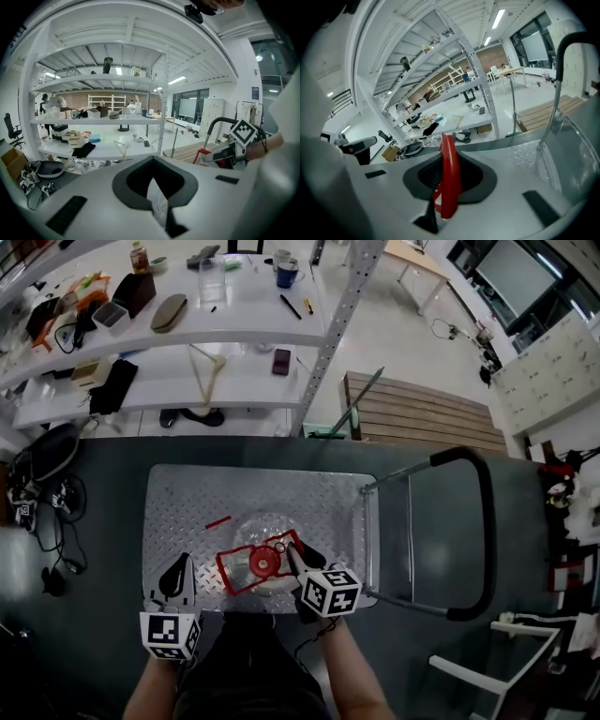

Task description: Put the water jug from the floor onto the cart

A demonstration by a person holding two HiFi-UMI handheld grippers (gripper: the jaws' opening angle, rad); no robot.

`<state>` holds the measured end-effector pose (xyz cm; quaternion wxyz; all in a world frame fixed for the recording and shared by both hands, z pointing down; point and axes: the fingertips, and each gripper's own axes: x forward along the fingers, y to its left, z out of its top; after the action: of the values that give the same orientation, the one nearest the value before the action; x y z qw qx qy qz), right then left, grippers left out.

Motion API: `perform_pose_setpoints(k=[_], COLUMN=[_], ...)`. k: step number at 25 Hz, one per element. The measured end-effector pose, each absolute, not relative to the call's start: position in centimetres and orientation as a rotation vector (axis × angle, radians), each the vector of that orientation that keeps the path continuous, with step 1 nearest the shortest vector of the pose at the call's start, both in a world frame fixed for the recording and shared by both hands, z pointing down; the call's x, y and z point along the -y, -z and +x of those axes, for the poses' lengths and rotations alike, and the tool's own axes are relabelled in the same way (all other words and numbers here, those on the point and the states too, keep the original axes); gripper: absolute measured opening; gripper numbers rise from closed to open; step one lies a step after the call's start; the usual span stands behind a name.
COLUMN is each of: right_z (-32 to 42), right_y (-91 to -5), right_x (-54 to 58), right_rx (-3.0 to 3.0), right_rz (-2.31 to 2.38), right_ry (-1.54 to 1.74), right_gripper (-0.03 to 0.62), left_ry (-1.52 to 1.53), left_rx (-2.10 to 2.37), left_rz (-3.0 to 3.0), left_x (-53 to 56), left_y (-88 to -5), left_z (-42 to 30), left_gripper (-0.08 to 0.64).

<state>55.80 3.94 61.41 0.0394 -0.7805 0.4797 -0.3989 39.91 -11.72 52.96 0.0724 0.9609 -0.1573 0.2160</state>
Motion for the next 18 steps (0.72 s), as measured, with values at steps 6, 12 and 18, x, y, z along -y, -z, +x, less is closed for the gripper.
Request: perform_pose_setpoints(k=[6, 12, 18], right_z=[58.6, 60.5, 61.0], right_y=[-62.4, -63.3, -63.9], right_x=[-6.0, -8.9, -10.3], right_rx=[-1.353, -1.216, -1.135], right_rz=[-2.467, -2.488, -2.5], right_ry=[1.231, 1.246, 1.219], right_gripper=[0.046, 0.046, 0.046], left_ry=[-0.682, -0.689, -0.683], left_rx=[0.465, 0.461, 0.441], left_rz=[2.863, 2.852, 2.851], left_x=[11.6, 11.3, 10.5], left_y=[-54.5, -54.9, -54.8], left_z=[39.9, 40.1, 39.8], left_gripper=[0.005, 0.005, 0.005])
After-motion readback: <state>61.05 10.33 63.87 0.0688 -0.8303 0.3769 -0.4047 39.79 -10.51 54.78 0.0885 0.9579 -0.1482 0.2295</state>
